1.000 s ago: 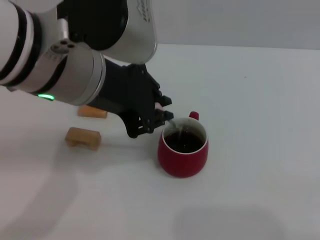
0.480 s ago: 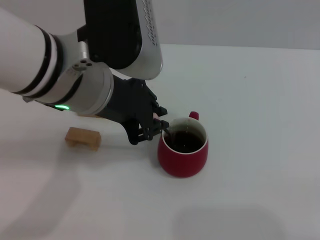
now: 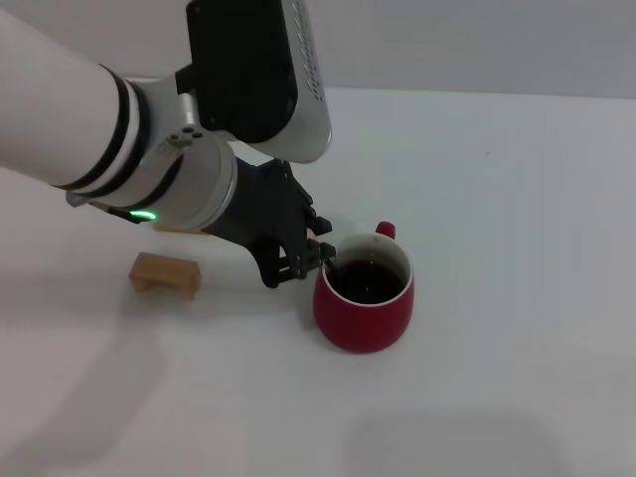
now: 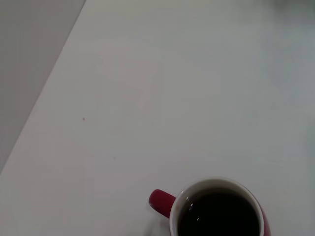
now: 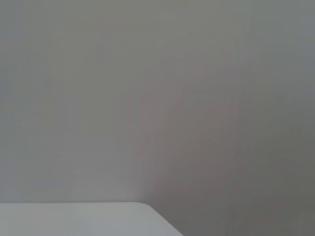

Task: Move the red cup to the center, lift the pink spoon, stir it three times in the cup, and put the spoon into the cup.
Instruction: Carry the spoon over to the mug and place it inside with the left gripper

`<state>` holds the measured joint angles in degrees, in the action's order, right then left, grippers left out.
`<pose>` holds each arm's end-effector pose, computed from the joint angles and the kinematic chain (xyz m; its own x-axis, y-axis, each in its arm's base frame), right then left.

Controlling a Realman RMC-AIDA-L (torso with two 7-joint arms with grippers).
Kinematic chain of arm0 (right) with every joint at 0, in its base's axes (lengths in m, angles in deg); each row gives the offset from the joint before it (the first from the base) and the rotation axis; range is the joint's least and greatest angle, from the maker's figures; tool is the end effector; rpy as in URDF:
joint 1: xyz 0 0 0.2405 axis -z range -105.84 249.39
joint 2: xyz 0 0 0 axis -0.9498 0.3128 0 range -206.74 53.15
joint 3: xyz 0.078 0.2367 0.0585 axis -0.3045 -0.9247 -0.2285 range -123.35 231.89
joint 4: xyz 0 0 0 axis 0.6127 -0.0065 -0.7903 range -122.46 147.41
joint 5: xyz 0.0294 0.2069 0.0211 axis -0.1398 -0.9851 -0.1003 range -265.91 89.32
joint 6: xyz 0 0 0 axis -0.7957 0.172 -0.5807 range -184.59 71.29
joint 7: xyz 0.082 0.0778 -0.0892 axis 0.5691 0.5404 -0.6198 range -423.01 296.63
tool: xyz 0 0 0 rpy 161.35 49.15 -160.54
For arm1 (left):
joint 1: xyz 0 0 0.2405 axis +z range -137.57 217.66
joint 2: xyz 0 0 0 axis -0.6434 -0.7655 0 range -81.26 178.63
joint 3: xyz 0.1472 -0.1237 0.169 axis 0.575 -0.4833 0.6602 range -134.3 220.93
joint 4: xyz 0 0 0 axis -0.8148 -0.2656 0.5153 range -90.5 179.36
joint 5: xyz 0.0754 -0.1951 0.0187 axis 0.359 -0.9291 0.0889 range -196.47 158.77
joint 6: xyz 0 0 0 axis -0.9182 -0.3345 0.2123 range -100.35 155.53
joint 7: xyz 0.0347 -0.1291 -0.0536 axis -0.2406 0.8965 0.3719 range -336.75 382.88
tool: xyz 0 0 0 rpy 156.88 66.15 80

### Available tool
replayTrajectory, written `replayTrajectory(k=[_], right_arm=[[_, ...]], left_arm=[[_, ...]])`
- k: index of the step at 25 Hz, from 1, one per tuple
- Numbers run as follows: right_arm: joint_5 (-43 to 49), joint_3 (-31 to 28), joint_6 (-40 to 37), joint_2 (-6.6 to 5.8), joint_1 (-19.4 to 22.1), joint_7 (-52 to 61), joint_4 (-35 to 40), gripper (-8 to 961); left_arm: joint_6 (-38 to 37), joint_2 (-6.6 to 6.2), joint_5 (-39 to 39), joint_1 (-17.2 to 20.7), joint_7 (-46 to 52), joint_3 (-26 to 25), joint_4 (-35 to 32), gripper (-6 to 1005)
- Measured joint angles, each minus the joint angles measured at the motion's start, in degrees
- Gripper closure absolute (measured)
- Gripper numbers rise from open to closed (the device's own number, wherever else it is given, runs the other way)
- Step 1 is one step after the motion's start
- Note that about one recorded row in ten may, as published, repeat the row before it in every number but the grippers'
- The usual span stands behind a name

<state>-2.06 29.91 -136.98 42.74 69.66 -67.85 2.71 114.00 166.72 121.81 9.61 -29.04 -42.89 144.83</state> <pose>0.4346 0.1577 0.0265 0.7777 -0.0881 -0.6224 -0.5308 0.4382 -0.7254 -0.0887 0.3177 -0.0067 0.9682 -0.0269 -0.2488 -0.1038 -0.9478 -0.3014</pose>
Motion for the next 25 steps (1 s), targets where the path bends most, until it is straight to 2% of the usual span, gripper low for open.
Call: replayTrajectory(k=[10,25], right_arm=[[0.15,0.13,0.0,0.0,0.0,0.0,0.01,954],[0.21,0.3,0.0,0.0,0.77,0.0,0.01,953]], left_arm=[[-3.64,0.17,0.64,-1.79,-0.02,2.59,-4.33,853],[-6.92,0.44,0.08,-2.67,0.55,8.07,-4.16,857]])
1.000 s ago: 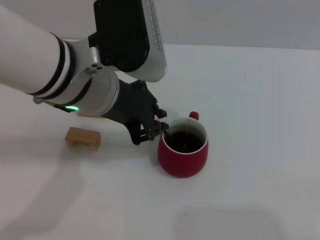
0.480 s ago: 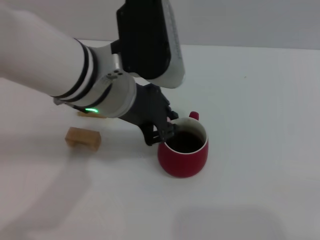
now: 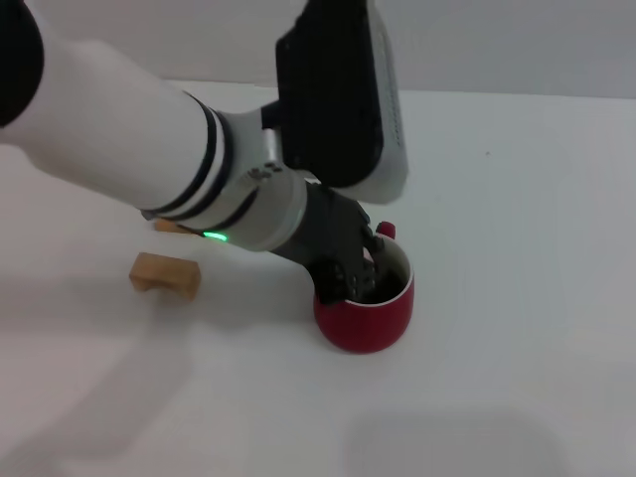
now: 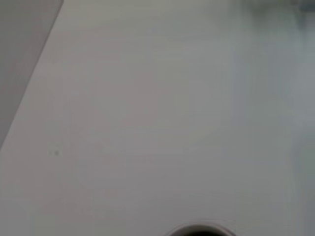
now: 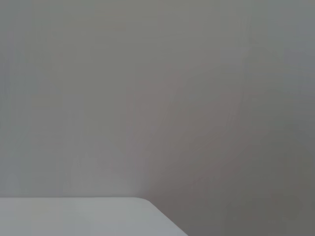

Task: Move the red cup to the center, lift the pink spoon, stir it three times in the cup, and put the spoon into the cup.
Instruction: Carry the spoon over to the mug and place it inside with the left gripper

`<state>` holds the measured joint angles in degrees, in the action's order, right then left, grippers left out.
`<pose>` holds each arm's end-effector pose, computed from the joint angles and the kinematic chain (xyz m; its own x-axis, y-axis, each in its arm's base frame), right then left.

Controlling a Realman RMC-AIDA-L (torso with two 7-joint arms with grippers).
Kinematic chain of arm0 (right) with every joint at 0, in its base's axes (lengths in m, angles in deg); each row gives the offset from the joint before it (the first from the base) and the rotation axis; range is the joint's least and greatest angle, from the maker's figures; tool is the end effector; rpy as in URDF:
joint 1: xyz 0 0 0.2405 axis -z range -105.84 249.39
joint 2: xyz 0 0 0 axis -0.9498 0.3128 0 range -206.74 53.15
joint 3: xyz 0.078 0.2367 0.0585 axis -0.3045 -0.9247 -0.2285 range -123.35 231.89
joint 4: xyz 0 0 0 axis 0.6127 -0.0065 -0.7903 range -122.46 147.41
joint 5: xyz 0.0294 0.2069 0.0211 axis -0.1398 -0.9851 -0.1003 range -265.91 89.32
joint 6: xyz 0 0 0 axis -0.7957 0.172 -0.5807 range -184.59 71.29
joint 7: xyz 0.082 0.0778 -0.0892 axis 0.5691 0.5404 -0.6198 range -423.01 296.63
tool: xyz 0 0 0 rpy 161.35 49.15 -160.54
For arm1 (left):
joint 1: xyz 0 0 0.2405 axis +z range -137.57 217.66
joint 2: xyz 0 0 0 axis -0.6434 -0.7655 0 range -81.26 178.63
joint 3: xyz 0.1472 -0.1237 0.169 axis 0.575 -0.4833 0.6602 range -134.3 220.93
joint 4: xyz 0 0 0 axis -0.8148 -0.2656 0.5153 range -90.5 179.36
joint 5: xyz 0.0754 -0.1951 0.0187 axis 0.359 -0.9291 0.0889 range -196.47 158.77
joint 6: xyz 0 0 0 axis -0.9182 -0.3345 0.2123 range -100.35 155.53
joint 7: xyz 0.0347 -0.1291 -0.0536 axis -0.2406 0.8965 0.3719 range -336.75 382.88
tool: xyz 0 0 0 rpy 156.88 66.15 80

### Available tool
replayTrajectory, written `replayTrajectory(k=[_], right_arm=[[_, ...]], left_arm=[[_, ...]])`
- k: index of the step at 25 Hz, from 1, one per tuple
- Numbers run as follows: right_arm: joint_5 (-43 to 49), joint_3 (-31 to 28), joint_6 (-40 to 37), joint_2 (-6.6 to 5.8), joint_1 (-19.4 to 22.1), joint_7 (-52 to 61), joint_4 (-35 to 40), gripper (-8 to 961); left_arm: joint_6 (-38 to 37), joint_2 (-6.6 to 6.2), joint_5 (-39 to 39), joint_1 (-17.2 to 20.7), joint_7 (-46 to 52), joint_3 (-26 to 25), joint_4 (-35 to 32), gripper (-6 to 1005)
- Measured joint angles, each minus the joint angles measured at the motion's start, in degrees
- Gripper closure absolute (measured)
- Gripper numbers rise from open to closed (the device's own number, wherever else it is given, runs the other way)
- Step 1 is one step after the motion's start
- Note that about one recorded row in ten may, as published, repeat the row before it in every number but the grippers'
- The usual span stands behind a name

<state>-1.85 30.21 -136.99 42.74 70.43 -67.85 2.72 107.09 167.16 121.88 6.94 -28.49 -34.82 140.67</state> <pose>0.4360 0.1522 0.0255 0.7774 -0.0993 -0.6211 -0.5266 0.4374 -0.7290 -0.0726 0.3137 -0.0430 0.9605 -0.1218 -0.2502 -0.1864 -0.9492 -0.2536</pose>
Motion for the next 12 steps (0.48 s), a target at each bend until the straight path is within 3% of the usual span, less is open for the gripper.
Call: replayTrajectory(k=[12], right_arm=[[0.04,1.18,0.02,0.0,0.29,0.0,0.0,954]], left_arm=[[3.52,-0.17,-0.45,4.49,1.31,0.43,5.73,861]])
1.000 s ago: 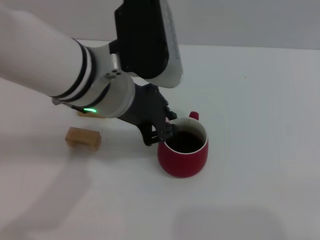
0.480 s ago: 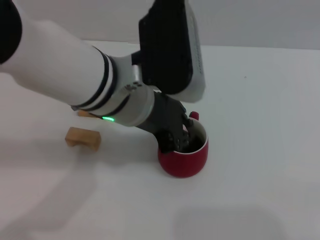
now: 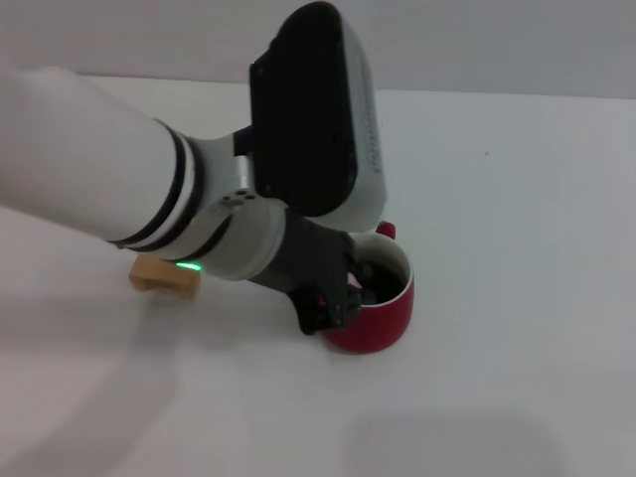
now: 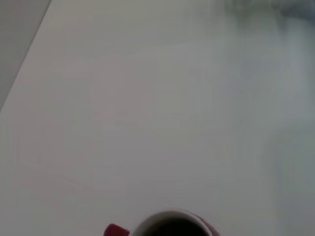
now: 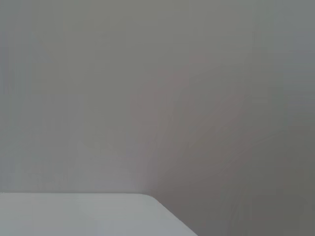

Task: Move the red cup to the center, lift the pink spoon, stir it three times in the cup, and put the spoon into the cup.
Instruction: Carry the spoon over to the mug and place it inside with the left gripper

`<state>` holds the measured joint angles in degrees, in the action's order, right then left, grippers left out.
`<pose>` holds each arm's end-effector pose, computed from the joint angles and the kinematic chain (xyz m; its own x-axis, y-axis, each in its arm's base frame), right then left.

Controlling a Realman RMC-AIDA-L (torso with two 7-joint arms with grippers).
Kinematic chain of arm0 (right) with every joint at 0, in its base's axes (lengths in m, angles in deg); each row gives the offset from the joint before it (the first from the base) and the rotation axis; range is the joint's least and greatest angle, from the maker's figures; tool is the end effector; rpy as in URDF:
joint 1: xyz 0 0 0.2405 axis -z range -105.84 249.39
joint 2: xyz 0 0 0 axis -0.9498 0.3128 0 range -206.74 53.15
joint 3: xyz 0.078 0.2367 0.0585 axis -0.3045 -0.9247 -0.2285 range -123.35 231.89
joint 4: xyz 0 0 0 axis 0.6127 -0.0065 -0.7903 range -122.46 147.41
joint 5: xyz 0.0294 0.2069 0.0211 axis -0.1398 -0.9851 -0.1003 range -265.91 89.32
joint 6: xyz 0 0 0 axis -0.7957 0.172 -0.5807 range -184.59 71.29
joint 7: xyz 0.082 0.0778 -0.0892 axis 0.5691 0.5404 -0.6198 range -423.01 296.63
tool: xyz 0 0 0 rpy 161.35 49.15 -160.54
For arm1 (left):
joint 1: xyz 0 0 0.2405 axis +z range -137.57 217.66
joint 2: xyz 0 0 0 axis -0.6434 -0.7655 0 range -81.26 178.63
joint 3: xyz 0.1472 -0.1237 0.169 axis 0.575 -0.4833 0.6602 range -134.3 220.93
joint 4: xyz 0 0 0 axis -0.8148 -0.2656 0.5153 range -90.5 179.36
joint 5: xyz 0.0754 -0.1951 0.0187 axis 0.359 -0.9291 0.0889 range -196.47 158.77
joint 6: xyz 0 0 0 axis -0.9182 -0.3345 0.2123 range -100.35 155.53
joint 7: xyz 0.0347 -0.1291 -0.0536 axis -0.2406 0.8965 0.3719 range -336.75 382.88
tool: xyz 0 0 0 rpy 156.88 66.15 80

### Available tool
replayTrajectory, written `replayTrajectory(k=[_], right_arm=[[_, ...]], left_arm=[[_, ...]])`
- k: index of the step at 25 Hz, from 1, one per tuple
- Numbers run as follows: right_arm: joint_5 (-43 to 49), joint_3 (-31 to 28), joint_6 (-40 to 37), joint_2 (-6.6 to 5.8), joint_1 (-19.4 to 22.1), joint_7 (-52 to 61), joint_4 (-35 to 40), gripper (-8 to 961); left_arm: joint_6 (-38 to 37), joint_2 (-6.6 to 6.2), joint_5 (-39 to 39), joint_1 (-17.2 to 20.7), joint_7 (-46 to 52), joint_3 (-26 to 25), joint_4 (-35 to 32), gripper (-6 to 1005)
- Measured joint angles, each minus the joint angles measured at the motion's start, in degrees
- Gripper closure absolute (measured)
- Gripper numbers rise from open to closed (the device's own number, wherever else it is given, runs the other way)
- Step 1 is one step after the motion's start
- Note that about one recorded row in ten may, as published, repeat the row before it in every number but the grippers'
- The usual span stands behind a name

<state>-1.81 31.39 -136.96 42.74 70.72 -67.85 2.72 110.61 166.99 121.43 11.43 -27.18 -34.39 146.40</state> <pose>0.4353 0.1506 0.0229 0.7781 -0.1069 -0.6190 -0.5286 0.4209 -0.7371 -0.0800 0.2946 -0.0341 0.9654 -0.0943 -0.2431 -0.1541 -0.9584 -0.2402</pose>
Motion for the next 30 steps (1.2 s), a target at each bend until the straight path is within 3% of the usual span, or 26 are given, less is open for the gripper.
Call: replayTrajectory(k=[11,30], right_arm=[[0.0,0.29,-0.01,0.0,0.02,0.0,-0.07,953],[0.0,0.3,-0.03,-0.08,0.27,0.0,0.0,953]], left_arm=[[-0.71,-0.1,1.07,0.27,-0.05,-3.01,-2.22,864],[-6.64,0.14,1.54,-7.78,-0.35,-3.2,-11.06,870]])
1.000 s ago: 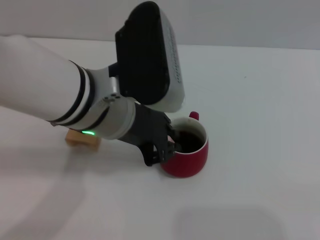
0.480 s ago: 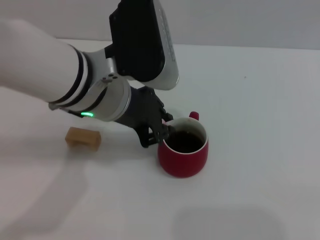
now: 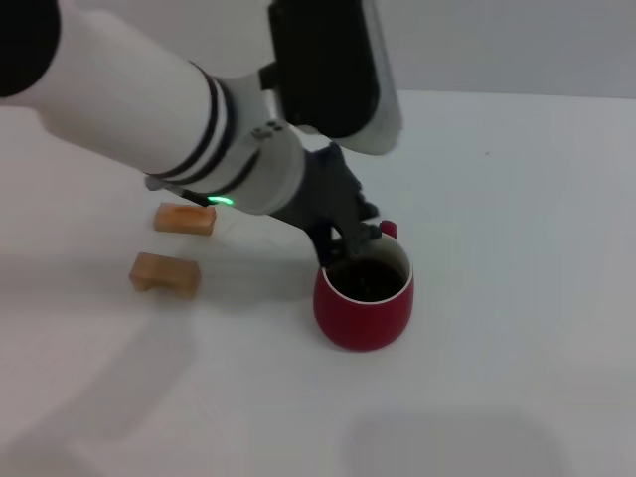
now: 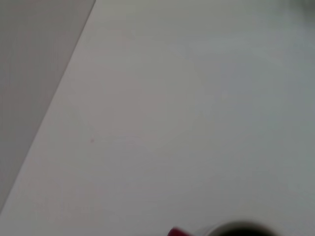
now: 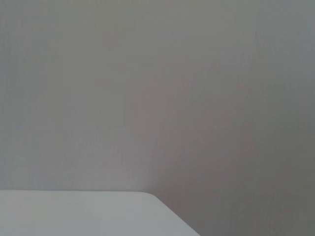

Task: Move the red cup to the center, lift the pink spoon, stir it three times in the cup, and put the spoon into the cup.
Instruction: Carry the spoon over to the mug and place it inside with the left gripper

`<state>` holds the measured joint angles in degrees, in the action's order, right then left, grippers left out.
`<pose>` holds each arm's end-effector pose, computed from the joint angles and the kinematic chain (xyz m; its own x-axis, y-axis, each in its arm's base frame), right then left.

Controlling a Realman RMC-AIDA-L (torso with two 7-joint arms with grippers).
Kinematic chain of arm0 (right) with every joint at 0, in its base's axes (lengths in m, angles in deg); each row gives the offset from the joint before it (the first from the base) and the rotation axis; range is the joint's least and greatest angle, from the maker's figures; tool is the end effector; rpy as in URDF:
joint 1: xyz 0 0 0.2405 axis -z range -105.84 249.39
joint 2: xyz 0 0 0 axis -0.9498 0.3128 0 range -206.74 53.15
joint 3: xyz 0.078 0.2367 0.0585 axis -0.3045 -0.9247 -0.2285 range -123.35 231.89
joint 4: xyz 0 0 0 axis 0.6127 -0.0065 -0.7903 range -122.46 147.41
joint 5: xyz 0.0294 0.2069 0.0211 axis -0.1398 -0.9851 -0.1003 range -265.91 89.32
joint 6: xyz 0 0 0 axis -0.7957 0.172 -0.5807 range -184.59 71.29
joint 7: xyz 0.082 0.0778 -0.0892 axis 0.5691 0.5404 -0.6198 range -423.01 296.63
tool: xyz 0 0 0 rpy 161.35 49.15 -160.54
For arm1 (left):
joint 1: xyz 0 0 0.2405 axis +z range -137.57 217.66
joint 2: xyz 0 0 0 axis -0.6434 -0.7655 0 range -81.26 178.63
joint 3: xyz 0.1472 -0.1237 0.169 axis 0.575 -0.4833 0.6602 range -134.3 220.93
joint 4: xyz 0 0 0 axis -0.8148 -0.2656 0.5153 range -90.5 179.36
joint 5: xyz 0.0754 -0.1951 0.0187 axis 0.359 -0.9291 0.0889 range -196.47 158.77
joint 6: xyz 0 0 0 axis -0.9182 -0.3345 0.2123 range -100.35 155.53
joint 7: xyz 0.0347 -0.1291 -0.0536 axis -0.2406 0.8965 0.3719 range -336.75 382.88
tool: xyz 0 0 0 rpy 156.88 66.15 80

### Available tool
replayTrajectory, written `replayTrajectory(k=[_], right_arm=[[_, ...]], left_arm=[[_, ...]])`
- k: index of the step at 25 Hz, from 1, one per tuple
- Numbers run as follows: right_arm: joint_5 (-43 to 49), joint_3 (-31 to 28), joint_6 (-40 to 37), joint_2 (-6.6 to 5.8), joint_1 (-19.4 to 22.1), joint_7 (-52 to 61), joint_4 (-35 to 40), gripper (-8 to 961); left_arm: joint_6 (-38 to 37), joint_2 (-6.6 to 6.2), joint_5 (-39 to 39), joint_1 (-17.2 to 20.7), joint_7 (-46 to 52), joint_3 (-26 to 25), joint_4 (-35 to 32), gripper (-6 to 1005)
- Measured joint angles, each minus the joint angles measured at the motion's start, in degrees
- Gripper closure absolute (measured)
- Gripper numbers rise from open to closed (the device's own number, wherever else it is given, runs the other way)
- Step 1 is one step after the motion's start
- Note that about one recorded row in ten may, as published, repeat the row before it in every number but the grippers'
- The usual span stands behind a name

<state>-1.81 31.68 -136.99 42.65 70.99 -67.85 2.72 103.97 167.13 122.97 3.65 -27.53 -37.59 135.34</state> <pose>0.4359 0.1486 0.0230 0.7790 -0.1109 -0.6171 -0.5265 0.4189 -0.7398 -0.0728 0.3380 -0.0413 0.9674 -0.0693 -0.2436 -0.1460 -0.9385 -0.3128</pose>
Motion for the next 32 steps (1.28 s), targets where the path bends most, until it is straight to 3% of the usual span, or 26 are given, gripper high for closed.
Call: replayTrajectory(k=[4,9,15,27,32], right_arm=[[0.0,0.0,0.0,-0.01,0.0,0.0,0.0,953],[-0.01,0.0,0.0,-0.01,-0.09,0.0,-0.05,954],[-0.01,0.19,0.0,0.05,-0.7,0.0,-0.09,954],[-0.01,0.7,-0.06,0.18,-0.97,0.0,-0.18,954],[-0.01,0.7,-0.09,0.17,-0.8,0.0,-0.18,954]], left_arm=[[-0.15,0.05,-2.34,-0.31,-0.02,2.03,0.72,871],[1.11,-0.03,-4.07,1.69,0.12,4.31,4.51,1001],[1.89,-0.13,-3.56,5.22,0.42,4.5,9.67,979],[1.66,-0.16,-1.71,7.35,2.3,3.59,11.03,936],[0.19,-0.2,-1.35,11.33,4.46,3.52,15.4,918]])
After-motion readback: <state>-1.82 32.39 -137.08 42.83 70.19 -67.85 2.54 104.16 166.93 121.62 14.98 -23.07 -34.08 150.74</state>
